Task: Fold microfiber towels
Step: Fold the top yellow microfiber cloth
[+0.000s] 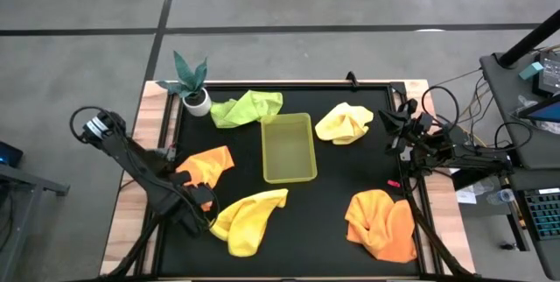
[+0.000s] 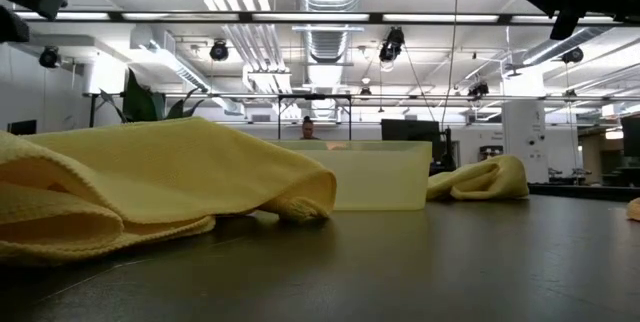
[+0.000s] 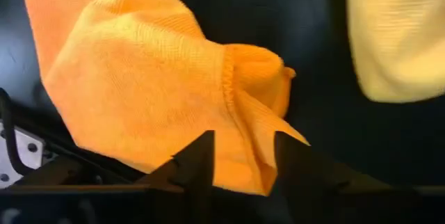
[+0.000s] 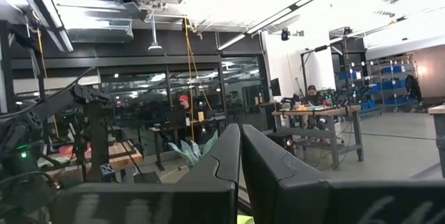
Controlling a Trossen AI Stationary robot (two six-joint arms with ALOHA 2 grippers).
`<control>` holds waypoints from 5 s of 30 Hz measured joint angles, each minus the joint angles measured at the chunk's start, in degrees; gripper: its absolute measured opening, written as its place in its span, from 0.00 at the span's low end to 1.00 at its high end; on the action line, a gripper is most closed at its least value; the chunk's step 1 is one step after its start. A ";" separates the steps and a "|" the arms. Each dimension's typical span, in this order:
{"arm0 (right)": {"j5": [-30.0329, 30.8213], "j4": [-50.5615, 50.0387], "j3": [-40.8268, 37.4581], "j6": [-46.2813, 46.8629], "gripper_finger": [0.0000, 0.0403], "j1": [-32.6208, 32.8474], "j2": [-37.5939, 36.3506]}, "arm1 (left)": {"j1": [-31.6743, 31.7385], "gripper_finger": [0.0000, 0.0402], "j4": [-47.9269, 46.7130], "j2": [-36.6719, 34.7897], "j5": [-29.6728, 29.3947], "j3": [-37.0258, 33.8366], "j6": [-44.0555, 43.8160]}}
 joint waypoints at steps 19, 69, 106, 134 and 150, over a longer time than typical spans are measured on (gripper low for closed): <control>-0.10 -1.16 0.00 0.67 0.02 0.00 0.04 | 0.04 0.40 2.64 0.00 -2.46 -2.69 -0.18; -7.54 -46.32 31.32 -7.48 0.31 -8.22 61.69 | 7.52 0.40 12.92 -0.22 -40.23 5.35 18.32; -3.04 -40.18 31.15 -4.58 0.02 -4.84 52.25 | 7.52 0.40 16.97 -0.20 -44.50 5.31 21.84; 1.91 6.24 33.11 12.38 0.02 15.89 49.11 | 14.83 0.72 101.77 13.76 -52.41 3.32 105.92; 3.52 3.49 43.14 13.02 0.02 15.89 60.39 | 21.42 0.76 144.08 31.84 -65.04 3.88 144.08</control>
